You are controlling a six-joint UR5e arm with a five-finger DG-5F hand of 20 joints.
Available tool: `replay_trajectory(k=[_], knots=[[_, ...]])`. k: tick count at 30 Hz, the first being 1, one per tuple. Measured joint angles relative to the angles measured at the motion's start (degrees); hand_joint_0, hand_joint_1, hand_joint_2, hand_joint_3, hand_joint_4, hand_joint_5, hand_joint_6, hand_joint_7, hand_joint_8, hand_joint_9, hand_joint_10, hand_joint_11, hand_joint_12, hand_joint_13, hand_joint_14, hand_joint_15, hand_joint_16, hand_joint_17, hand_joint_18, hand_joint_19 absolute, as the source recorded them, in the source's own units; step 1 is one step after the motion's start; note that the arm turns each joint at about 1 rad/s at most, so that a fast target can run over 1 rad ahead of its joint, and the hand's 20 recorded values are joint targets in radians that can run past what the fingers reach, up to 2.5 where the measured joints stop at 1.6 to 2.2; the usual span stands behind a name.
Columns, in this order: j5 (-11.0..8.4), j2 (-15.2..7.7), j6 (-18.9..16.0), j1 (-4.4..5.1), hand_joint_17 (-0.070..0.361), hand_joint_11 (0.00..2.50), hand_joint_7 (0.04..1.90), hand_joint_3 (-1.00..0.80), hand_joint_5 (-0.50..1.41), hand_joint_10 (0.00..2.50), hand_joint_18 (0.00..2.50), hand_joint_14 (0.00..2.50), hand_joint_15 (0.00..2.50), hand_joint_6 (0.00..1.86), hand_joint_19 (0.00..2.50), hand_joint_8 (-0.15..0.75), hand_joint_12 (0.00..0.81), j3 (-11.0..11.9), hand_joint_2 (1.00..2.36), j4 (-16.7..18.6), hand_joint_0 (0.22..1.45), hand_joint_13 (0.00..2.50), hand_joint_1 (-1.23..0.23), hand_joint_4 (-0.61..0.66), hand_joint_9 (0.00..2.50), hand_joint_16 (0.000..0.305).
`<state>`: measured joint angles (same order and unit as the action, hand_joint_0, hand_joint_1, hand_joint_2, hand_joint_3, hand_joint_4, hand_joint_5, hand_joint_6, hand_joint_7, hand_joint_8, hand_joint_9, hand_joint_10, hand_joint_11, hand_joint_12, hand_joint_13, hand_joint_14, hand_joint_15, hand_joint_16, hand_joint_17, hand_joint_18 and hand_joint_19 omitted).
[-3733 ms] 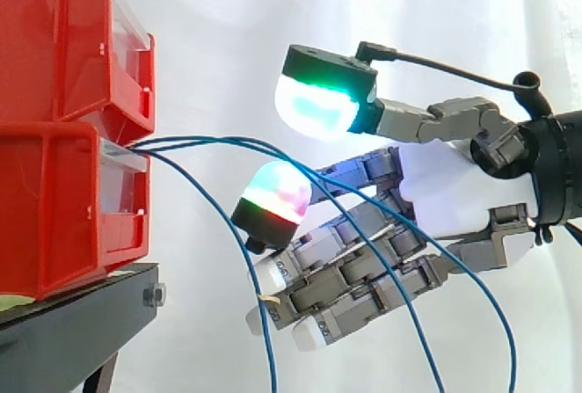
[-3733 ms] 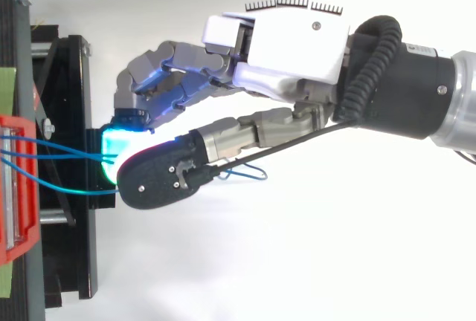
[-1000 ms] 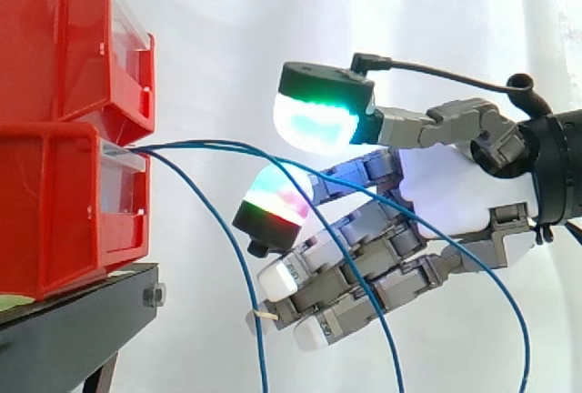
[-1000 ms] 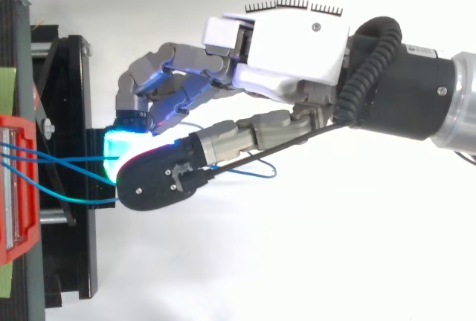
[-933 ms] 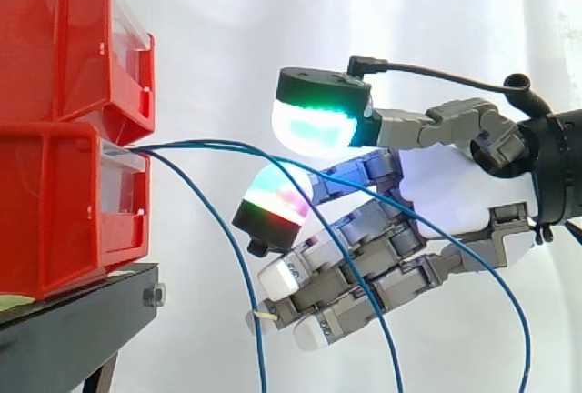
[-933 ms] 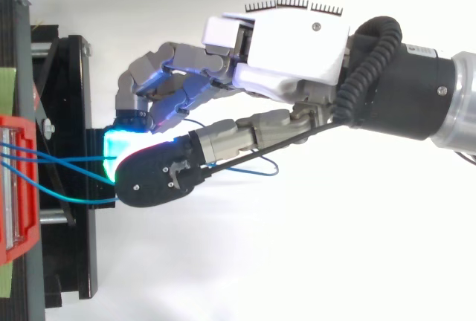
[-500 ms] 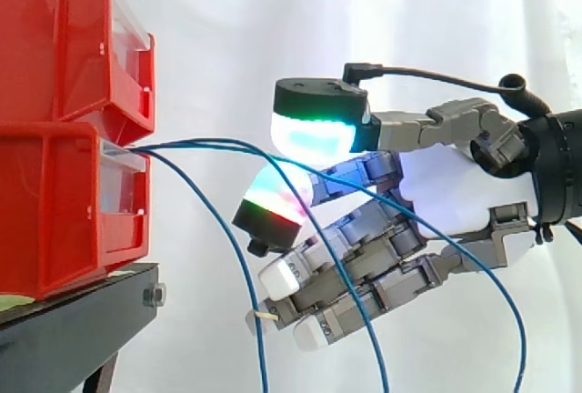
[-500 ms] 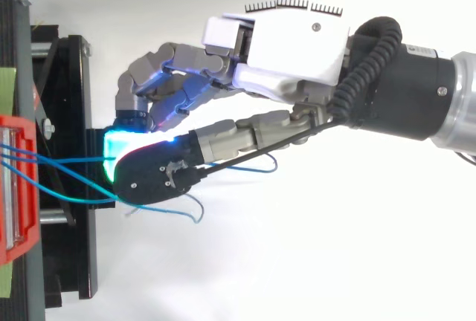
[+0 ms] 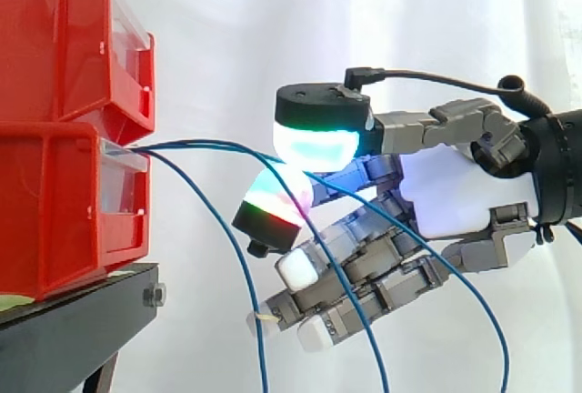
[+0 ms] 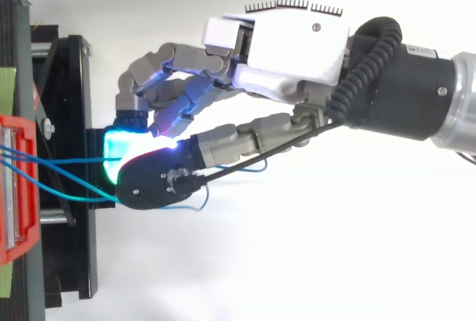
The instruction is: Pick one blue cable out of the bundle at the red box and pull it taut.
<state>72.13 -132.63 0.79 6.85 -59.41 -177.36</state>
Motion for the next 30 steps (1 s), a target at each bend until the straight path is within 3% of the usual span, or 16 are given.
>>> replay_trajectory(k=[14,30], knots=[[0.2,0.0,-0.3,-0.04,0.127,0.5,1.13,0.0,-0.09,0.01,0.59,0.01,0.13,0.84,0.2,0.337,0.375,0.0,1.02,-0.6,0.59,0.53,-0.87,-0.06,1.05,0.056],[0.83,3.9,0.9,-0.59,0.126,0.55,1.12,-0.01,-0.09,0.01,0.59,0.01,0.14,0.84,0.2,0.338,0.374,-0.7,1.02,-9.6,0.59,0.53,-0.86,-0.04,1.04,0.056]])
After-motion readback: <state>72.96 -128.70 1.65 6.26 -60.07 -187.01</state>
